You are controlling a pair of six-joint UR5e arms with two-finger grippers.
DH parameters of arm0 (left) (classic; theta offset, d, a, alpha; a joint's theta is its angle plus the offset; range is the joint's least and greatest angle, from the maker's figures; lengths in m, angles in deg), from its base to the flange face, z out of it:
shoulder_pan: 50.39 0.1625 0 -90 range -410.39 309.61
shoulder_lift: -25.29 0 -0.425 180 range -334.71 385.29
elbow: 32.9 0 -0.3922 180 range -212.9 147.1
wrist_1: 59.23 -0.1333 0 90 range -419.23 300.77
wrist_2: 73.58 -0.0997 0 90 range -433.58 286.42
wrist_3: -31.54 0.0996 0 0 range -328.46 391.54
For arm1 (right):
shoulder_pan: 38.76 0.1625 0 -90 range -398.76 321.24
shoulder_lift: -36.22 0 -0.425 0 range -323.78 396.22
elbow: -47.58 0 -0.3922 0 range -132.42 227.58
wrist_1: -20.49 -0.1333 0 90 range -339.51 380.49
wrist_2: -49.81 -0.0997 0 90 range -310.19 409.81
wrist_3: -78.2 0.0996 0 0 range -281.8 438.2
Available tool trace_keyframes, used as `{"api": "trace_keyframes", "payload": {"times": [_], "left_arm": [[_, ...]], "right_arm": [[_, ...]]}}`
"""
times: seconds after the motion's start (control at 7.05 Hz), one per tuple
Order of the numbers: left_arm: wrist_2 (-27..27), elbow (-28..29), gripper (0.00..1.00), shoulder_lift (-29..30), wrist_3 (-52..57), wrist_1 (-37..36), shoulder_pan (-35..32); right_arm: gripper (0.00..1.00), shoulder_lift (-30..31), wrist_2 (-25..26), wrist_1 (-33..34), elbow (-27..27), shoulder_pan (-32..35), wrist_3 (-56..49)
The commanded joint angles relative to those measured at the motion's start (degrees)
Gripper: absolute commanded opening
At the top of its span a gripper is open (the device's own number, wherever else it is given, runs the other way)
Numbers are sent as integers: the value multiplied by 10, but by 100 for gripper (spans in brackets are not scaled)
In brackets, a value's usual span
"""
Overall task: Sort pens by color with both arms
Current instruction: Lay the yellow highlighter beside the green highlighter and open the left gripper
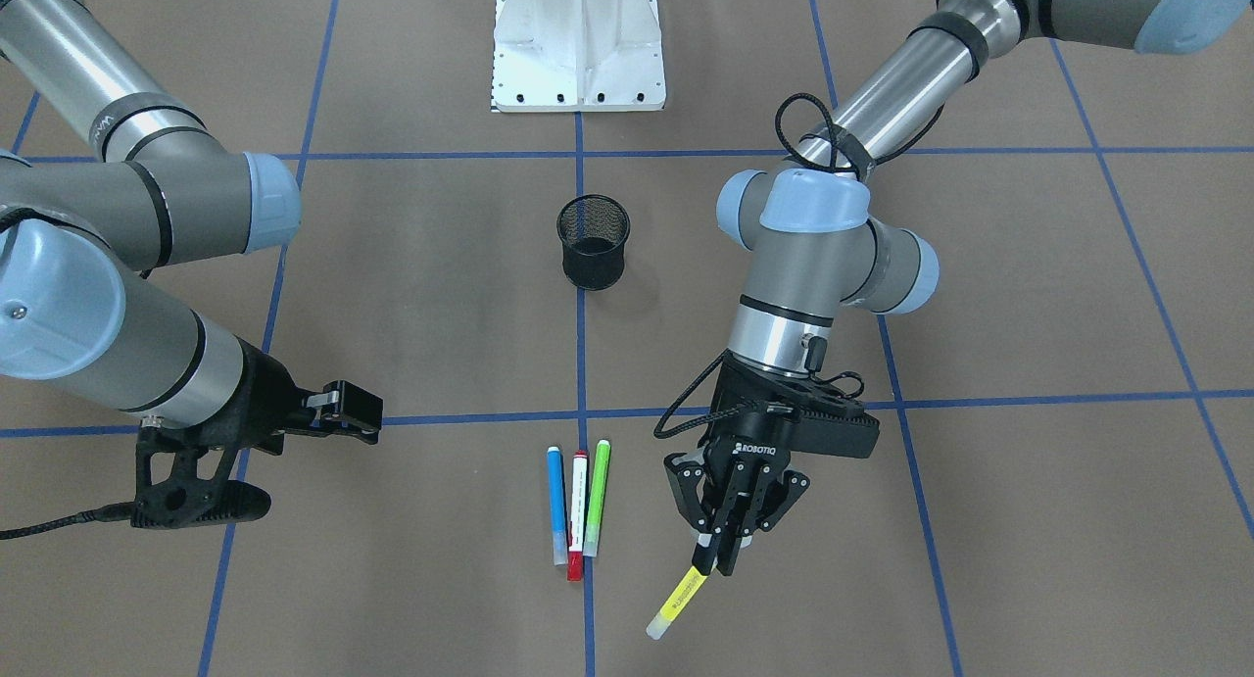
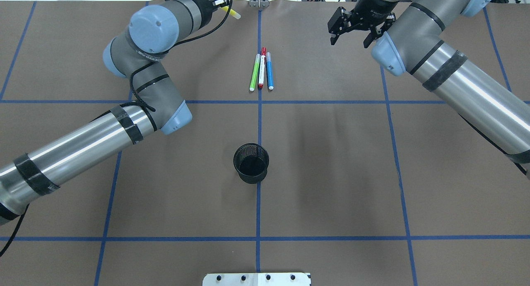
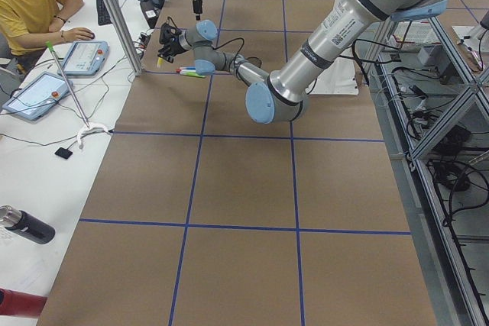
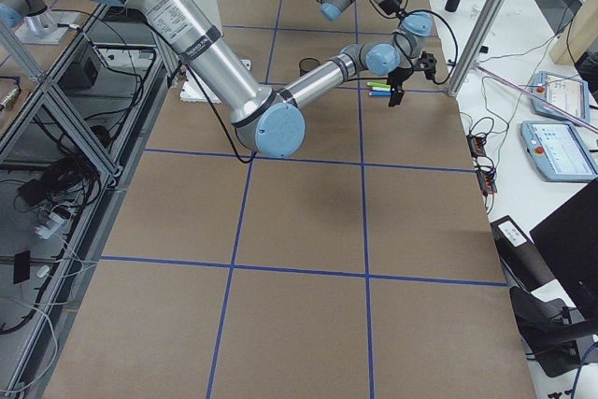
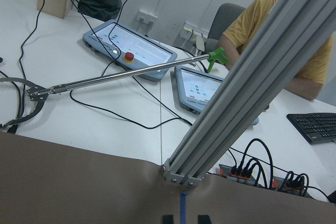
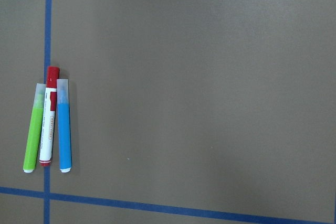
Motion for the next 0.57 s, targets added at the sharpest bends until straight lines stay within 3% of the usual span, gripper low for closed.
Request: {"api": "trace_keyframes", "payload": {"times": [0.0,0.43], "left_arm": [[-83,44,0,-2,-26,47,58],[-87,38,0,-15,-26,49,79]], "right_arm": [[99,6,0,-2,2,0,-13],[99,10,1,-10,3,0,-14]]}}
